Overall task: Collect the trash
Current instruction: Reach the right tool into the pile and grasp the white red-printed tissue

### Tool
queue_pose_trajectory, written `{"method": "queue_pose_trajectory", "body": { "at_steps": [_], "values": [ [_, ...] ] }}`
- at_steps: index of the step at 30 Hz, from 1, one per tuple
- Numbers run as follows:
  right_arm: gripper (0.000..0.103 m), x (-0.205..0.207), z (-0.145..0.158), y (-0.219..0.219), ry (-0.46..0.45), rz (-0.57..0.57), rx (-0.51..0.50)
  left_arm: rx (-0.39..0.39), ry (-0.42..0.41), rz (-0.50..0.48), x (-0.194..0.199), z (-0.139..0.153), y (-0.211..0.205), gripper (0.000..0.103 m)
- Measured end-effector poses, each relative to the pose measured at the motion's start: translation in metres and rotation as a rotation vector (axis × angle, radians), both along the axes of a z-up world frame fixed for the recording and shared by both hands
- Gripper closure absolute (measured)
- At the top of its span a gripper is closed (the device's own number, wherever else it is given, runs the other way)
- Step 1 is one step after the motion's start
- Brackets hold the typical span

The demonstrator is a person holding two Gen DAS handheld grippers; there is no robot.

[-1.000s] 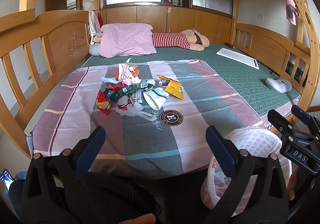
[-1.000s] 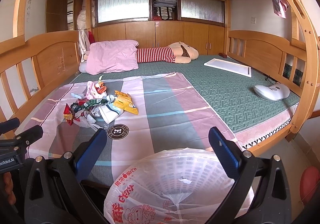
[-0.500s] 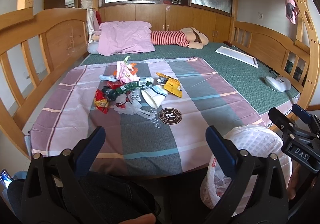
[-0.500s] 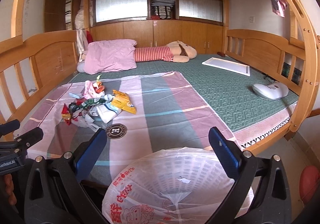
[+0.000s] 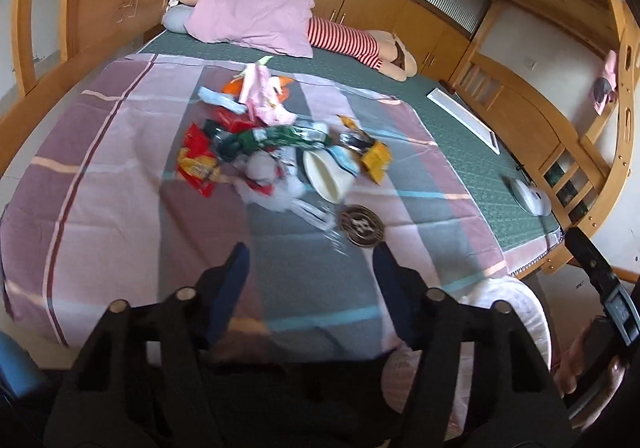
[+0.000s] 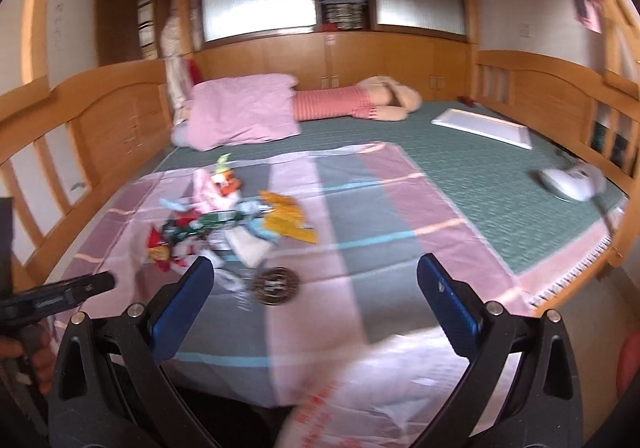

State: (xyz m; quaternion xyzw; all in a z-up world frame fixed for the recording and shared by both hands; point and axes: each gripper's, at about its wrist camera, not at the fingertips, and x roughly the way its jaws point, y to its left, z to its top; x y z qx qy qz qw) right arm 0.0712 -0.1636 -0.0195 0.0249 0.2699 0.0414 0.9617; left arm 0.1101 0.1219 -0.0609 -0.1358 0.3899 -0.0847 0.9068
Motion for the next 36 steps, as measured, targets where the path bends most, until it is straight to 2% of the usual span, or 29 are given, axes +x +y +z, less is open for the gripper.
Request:
{"method": "queue_pose_trajectory", "body": {
  "at_steps": [4, 6, 7, 11, 13, 15, 19, 21, 22, 23, 24, 25, 26, 30, 36],
  "values": [
    [0.003, 0.035, -0.008, 0.048, 0.039, 0.078, 0.014, 0.044, 0.02, 0.086, 0.048, -0.001, 0.063, 0.043],
    [0.003, 0.062, -0.019, 0.078, 0.13, 0.114, -0.009, 0.028, 0.055, 0.137, 0.067, -0.007, 0.095, 0.042],
    [0.003, 0.075, -0.025, 0.093, 0.174, 0.125, -0.019, 0.013, 0.089, 0.183, 0.08, -0.013, 0.12, 0.038],
    [0.004, 0.13, -0.064, 0.155, 0.36, 0.169, -0.012, -0.016, 0.165, 0.31, 0.091, -0.04, 0.165, 0.035],
    [0.004, 0.163, -0.088, 0.184, 0.448, 0.15, 0.004, -0.06, 0.227, 0.362, 0.089, -0.054, 0.177, 0.031],
    [0.004, 0.189, -0.109, 0.199, 0.509, 0.1, 0.023, -0.083, 0.25, 0.373, 0.083, -0.06, 0.181, 0.029],
    [0.004, 0.231, -0.152, 0.225, 0.609, 0.004, 0.005, -0.053, 0.222, 0.413, 0.078, -0.055, 0.188, 0.021],
    [0.02, 0.244, -0.173, 0.236, 0.688, 0.005, -0.013, -0.067, 0.215, 0.442, 0.075, -0.053, 0.196, 0.02],
    [0.04, 0.246, -0.179, 0.239, 0.716, 0.013, -0.025, -0.081, 0.218, 0.456, 0.074, -0.053, 0.2, 0.02],
    [0.056, 0.245, -0.18, 0.239, 0.721, 0.009, -0.037, -0.094, 0.223, 0.463, 0.072, -0.053, 0.202, 0.02],
    [0.061, 0.244, -0.179, 0.237, 0.717, 0.007, -0.053, -0.107, 0.229, 0.468, 0.073, -0.053, 0.204, 0.02],
    [0.073, 0.241, -0.176, 0.237, 0.71, 0.02, -0.043, -0.113, 0.232, 0.472, 0.072, -0.054, 0.206, 0.02],
    [0.08, 0.239, -0.175, 0.237, 0.705, 0.035, -0.022, -0.115, 0.237, 0.482, 0.071, -0.054, 0.207, 0.02],
    [0.083, 0.216, -0.167, 0.242, 0.689, 0.113, 0.038, -0.115, 0.237, 0.517, 0.068, -0.053, 0.21, 0.02],
    [0.083, 0.191, -0.163, 0.268, 0.661, 0.317, 0.005, -0.105, 0.247, 0.555, 0.062, -0.054, 0.215, 0.019]
  ]
}}
